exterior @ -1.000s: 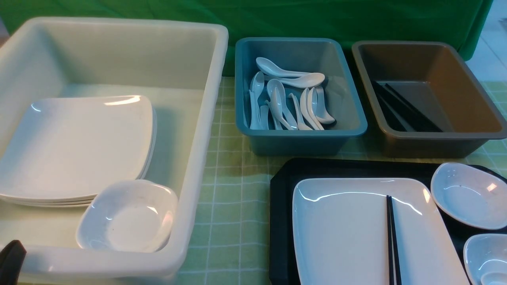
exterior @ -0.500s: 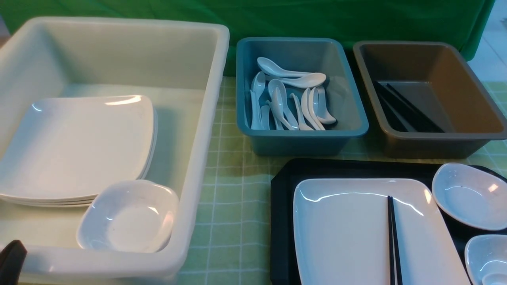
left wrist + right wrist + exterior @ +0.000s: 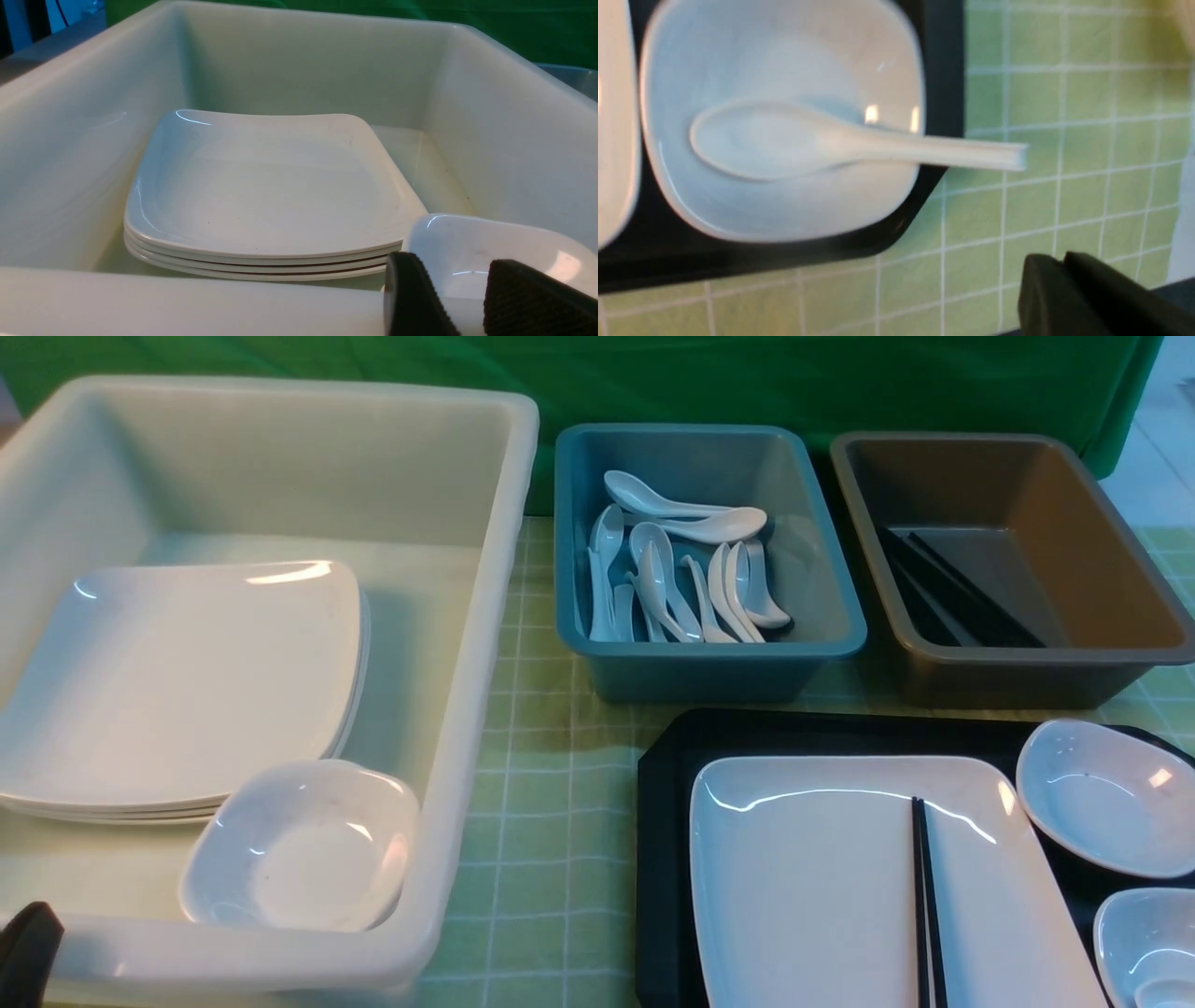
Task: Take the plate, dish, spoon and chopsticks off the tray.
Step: Use the right arm to grab a soup spoon from the plate
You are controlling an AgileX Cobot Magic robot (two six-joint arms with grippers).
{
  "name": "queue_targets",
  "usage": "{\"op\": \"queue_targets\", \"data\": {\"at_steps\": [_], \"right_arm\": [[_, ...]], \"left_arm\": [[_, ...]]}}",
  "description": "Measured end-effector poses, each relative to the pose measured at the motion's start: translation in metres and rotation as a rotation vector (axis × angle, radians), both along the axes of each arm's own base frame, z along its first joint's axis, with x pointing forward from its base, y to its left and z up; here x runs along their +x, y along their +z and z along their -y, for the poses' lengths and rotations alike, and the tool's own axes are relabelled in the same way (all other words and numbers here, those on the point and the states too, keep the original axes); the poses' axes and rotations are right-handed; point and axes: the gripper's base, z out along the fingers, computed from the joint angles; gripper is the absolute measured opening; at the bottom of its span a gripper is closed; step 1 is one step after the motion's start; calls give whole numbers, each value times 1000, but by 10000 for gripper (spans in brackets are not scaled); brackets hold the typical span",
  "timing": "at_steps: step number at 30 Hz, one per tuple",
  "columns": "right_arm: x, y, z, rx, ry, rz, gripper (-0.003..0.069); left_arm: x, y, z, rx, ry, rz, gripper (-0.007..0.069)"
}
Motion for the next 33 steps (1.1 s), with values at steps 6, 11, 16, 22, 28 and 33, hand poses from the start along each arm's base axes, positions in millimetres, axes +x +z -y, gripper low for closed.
{"op": "queue_targets", "data": {"at_steps": [6,11,16,22,28,33], "right_arm": [[28,-41,2,-66,106,-259,234],[38,-56,9,-162,226,-379,402],[41,-61,9,-175,458,-508,451],[43,-61,9,-182,720,-600,457],[49,-65,8,-186,828,-595,459],[54,-79,7,-170,853,-653,459]], "left_arm": [[0,0,0,-1,0,1,222],[0,0,0,-1,0,1,222],[0,0,0,-1,0,1,222],[0,0,0,-1,0,1,222],[0,0,0,-1,0,1,222],[0,0,0,0,0,1,222]]}}
